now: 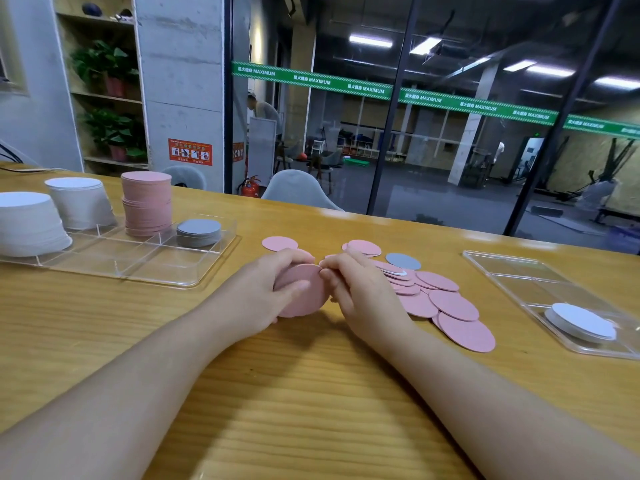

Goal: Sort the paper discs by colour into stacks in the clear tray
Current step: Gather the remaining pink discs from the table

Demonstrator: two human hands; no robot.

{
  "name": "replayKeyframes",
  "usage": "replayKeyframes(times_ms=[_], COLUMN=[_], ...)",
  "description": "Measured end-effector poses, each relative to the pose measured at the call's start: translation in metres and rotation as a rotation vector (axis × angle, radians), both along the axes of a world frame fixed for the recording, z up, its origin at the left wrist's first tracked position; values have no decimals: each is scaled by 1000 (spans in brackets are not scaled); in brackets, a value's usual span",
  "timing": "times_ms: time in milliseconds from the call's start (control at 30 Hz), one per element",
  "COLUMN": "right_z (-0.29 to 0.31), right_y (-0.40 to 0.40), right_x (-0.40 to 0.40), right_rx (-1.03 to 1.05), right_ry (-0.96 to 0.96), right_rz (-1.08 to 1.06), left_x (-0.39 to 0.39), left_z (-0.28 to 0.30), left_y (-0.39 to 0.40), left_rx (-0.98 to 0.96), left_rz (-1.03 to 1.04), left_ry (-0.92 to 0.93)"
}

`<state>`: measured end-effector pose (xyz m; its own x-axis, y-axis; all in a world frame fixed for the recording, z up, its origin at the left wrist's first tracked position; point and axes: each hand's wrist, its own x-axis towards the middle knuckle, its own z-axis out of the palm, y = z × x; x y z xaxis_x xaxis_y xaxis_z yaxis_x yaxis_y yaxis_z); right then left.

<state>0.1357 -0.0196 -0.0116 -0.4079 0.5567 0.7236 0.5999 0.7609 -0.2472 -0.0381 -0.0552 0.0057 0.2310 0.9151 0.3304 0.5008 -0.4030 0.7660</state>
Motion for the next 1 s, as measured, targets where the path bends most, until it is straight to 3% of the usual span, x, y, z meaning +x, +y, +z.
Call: replayKeyframes(times_ms=[133,367,500,667,900,1000], right_z=[-1,-7,-9,0,6,10], right_y=[3,22,28,29,30,27], right_x=[4,29,27,27,28,27], right_rx=[-61,-175,-295,-277,-241,-265], right_ry=[-52,-210,-221,-226,-430,-430], right_rz=[-59,-459,-490,-514,-548,-538], left_x=[0,0,0,1,1,1], left_z=[0,2,1,2,1,1], left_y=[-1,-4,-3,-4,-4,-3], left_rx=[-10,-36,-43,-48,-48,-47], left_rz=[42,54,54,44,43,49], left_ry=[56,74,40,13,9,14])
